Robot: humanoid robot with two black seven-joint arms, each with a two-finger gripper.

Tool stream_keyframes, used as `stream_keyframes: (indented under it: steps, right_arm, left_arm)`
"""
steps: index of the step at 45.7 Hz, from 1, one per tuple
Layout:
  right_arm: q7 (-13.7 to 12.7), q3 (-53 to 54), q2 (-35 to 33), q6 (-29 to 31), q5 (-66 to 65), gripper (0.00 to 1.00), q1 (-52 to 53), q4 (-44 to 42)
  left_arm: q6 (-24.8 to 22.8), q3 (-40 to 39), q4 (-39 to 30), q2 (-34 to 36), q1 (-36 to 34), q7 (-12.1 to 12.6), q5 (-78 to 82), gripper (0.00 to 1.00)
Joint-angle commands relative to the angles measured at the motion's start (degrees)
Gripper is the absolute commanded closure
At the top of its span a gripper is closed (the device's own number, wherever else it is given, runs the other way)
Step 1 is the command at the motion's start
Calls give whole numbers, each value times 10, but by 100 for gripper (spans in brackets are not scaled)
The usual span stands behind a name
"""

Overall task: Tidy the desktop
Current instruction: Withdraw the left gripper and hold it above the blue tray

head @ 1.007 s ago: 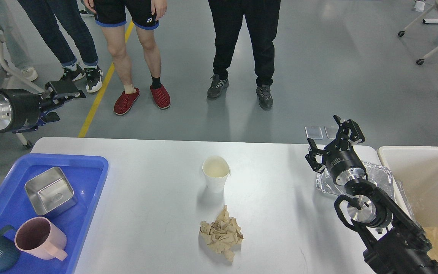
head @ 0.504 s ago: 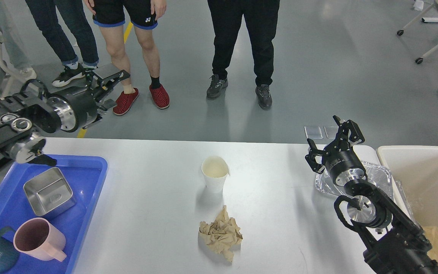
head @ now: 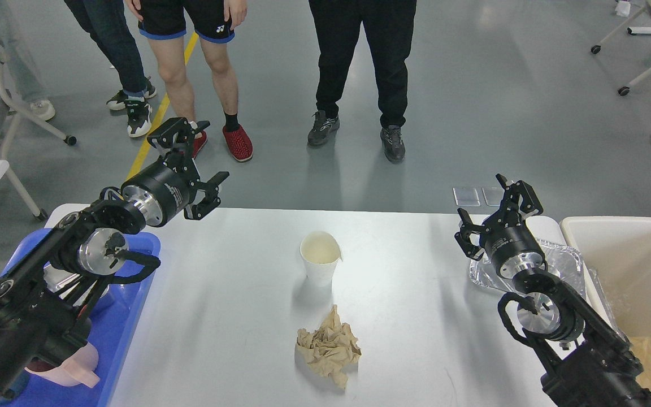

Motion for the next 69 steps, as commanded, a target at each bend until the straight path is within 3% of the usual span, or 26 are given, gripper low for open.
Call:
stream_keyframes:
  steps: [1, 10, 16, 24, 53, 60, 69]
  right_arm:
    - [-1, -1, 0, 0, -1, 0, -1, -1]
    - [0, -1, -1, 0, -3, 0, -2, -1]
    - [0, -1, 0, 0, -3, 0, -1, -2]
    - [-1, -1, 0, 0, -3, 0, -1, -2]
    - [-2, -1, -8, -1, -3, 0, 0, 0]
    - [-10, -13, -55, -2, -2, 0, -1, 11]
    - [-20, -107, -175, -4, 7, 0, -2, 61]
  left_arm:
    - [-98, -64, 40, -33, 48, -2, -35, 3]
    - [-181, -152, 91, -76, 90, -11, -41, 3]
    - [-243, -168, 153, -74, 96, -49, -49, 3]
    - [-278, -167, 261, -70, 88, -92, -64, 3]
    - [-260, -102, 280, -92, 68, -91, -64, 3]
    - [-262, -105, 280, -95, 69, -95, -71, 3]
    - [-259, -105, 279, -103, 67, -96, -75, 3]
